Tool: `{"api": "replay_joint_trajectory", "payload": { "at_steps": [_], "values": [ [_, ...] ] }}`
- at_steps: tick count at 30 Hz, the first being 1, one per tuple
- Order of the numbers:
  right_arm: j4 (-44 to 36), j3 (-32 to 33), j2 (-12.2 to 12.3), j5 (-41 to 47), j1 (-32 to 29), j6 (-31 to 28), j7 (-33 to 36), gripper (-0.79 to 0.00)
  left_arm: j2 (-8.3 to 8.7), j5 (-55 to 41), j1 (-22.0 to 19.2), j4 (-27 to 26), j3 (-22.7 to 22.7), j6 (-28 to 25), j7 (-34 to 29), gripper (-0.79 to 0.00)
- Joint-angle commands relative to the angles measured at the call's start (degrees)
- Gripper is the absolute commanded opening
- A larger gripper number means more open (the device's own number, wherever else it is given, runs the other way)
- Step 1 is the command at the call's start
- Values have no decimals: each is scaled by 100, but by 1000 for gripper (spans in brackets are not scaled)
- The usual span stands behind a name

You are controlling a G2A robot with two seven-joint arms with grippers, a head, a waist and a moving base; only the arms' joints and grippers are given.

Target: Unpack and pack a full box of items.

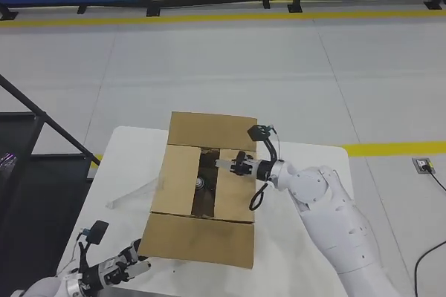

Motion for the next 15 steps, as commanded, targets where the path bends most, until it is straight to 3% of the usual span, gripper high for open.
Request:
{"api": "replay_joint_trajectory", "payload": {
  "at_steps": [1, 11, 15],
  "values": [
    [-118, 27, 10, -125, -90, 214, -231, 0, 55, -320, 15, -30, -17, 51, -50, 0],
    [-118, 27, 10, -125, -90, 214, -231, 0, 95, -732, 40, -330, -51, 51, 438, 0],
    [-206, 271, 16, -19, -367, 352, -1350, 0, 86, -715, 43, -545, 11, 231, 640, 0]
  ]
}}
